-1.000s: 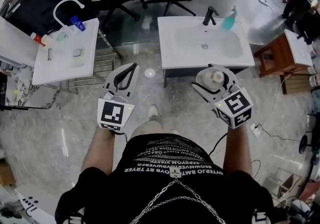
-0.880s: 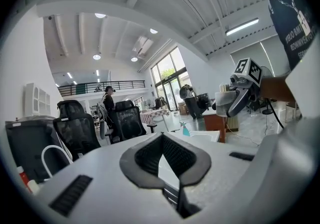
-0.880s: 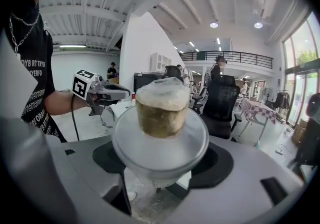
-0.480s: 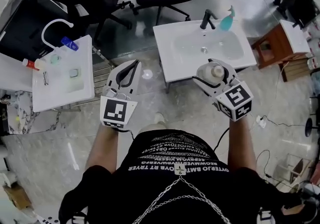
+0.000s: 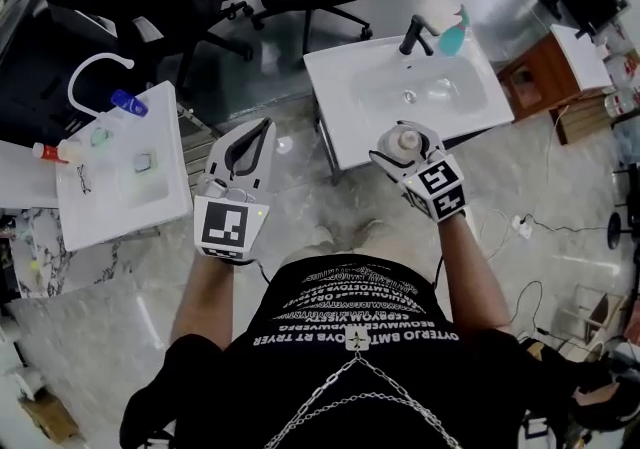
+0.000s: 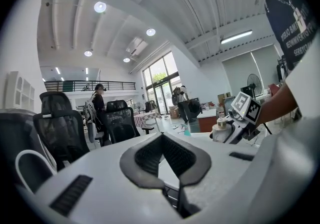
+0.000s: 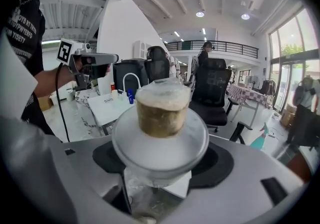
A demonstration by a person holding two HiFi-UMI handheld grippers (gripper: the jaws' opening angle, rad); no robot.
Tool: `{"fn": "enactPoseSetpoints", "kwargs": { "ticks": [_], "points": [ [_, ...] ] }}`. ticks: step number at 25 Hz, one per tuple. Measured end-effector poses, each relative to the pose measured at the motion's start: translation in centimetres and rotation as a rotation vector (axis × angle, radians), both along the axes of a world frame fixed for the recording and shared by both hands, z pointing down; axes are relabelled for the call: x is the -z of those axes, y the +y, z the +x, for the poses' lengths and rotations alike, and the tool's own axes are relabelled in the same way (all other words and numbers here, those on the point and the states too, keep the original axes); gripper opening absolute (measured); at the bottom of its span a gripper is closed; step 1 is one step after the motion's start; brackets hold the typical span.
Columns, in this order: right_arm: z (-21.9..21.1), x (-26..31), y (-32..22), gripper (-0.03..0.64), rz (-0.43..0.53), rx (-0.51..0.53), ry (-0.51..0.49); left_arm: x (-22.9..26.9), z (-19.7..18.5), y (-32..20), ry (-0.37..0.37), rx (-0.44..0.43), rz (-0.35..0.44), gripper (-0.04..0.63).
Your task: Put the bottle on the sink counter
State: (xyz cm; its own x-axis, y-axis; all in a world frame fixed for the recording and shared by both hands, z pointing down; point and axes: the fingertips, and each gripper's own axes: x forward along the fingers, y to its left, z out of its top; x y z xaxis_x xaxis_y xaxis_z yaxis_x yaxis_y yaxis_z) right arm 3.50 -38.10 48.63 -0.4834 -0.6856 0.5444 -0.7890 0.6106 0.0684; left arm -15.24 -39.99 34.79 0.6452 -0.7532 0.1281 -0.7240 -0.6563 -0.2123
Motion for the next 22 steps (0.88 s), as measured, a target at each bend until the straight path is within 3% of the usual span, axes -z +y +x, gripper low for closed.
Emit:
{"fn": "enactPoseSetpoints", "kwargs": {
  "ticks": [7,22],
  "points": [
    [-1.1,-7.1,-2.2,0.337,-0.069,-0.007,0.021,-2.4,-1.8,-1.4,-0.009,0.048,-0.048,0.005],
    [-1.6,-23.3,-7.1,0.337,-0.219,0.01,0.073,-5.9,-4.0,-3.5,-0.128,0.151,-0.133,0.005]
  ]
}}
